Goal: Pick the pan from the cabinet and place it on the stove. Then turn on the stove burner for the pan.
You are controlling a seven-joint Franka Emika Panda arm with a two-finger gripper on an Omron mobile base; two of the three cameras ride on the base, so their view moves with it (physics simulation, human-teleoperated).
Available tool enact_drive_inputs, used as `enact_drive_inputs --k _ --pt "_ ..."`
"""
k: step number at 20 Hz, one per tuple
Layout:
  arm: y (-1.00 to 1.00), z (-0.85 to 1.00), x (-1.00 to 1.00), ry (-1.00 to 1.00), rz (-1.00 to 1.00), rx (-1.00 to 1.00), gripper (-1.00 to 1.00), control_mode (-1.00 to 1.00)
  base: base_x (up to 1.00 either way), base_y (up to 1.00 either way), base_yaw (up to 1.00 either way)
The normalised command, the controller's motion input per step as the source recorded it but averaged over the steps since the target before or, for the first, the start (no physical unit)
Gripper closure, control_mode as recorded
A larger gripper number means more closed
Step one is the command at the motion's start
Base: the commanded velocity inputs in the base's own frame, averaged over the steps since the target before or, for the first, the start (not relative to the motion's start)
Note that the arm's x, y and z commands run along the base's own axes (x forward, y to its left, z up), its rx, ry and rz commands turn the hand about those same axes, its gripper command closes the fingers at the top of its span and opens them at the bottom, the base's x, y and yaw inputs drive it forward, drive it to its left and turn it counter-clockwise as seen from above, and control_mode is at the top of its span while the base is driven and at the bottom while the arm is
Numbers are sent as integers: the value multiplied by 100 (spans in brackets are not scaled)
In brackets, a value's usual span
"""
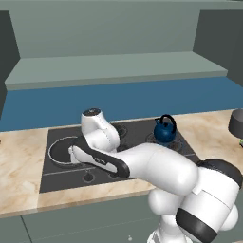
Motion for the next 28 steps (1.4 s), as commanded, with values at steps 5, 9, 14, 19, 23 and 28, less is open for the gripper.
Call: enact_drive_inputs --k 5,9,14,19,23,28 --pt "0 -8 0 -4 -3 0 -100 -100 0 0 0" --pt "1 -15 0 0 -2 0 -100 -100 0 0 0" --pt "6 -16 0 0 0 0 -100 -100 0 0 0" --pt "7 -20 5 0 0 0 -100 -100 0 0 0" --pt "1 -16 10 0 0 0 -100 -100 0 0 0" --pt "0 -12 8 -1 0 0 -100 -100 0 0 0"
